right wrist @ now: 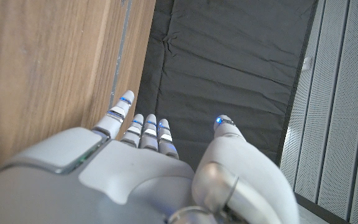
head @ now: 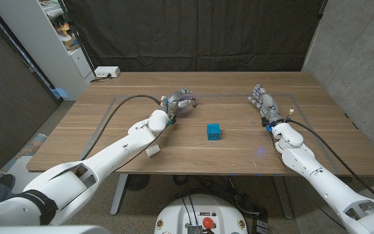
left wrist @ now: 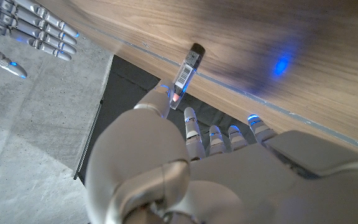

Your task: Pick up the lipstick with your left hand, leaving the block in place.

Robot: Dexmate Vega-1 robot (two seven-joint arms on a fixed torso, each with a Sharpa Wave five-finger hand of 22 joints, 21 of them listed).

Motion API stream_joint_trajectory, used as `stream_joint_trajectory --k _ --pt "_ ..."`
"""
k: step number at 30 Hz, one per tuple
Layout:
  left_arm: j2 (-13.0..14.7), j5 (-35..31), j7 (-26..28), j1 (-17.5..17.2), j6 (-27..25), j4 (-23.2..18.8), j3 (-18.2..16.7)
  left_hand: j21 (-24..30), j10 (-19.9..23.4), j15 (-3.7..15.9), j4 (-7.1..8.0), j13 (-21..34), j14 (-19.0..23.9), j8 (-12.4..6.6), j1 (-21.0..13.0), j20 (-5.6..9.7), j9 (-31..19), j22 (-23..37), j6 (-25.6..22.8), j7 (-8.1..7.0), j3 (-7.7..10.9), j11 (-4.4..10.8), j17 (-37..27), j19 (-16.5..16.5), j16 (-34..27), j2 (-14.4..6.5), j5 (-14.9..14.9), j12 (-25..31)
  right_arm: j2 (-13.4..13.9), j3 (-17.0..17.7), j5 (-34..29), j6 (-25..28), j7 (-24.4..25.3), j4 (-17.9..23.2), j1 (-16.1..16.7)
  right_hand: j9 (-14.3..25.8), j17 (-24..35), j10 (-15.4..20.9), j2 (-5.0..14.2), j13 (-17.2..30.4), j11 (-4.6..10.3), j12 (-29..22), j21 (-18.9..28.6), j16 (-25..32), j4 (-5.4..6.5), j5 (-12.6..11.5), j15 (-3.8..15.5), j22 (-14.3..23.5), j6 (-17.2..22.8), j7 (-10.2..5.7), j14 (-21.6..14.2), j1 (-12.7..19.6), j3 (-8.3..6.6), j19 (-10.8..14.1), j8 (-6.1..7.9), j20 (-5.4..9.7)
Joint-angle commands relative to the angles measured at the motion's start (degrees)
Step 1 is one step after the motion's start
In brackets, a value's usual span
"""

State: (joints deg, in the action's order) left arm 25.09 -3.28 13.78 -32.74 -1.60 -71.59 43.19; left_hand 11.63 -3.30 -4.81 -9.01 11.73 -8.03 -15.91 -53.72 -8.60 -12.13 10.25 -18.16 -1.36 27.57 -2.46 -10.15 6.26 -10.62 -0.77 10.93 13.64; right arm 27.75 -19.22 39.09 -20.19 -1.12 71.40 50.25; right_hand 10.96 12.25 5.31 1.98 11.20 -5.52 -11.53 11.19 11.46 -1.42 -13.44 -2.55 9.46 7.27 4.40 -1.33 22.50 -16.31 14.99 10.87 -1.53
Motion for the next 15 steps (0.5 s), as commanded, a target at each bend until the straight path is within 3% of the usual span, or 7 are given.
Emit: stream_joint_trajectory --k 1,15 --pt "-1.2 -0.3 0.5 0.7 0.0 1.5 0.7 0.0 0.7 0.21 -0.13 0.0 0.5 -0.39 -0.6 -0.02 -0.1 0.2 -1.0 -0.14 -0.28 0.03 -0.1 -0.2 -0.4 0.1 0.0 0.7 -0.1 0.2 0.1 -0.3 0.0 -0.6 -0.3 0.0 0.1 0.1 0.53 0.0 -0.18 0.1 -0.3 0.3 -0.39 -0.1 -0.38 0.3 0.2 -0.40 0.1 0.0 0.04 0.3 0.44 -0.45" --pt "-2.1 0.1 2.2 0.6 0.1 2.2 0.5 0.2 2.1 0.56 -0.04 0.0 1.8 -0.86 -1.0 -0.19 -0.2 0.2 -3.2 -0.09 -0.56 0.25 -0.1 -0.8 -0.7 -0.3 0.1 1.1 -0.1 0.4 0.2 -0.5 -0.1 -0.9 -0.3 0.0 0.1 0.1 0.54 0.0 -0.15 0.1 -0.3 0.3 -0.49 -0.1 -0.36 0.3 0.1 -0.49 0.1 0.0 0.07 0.3 0.43 -0.48"
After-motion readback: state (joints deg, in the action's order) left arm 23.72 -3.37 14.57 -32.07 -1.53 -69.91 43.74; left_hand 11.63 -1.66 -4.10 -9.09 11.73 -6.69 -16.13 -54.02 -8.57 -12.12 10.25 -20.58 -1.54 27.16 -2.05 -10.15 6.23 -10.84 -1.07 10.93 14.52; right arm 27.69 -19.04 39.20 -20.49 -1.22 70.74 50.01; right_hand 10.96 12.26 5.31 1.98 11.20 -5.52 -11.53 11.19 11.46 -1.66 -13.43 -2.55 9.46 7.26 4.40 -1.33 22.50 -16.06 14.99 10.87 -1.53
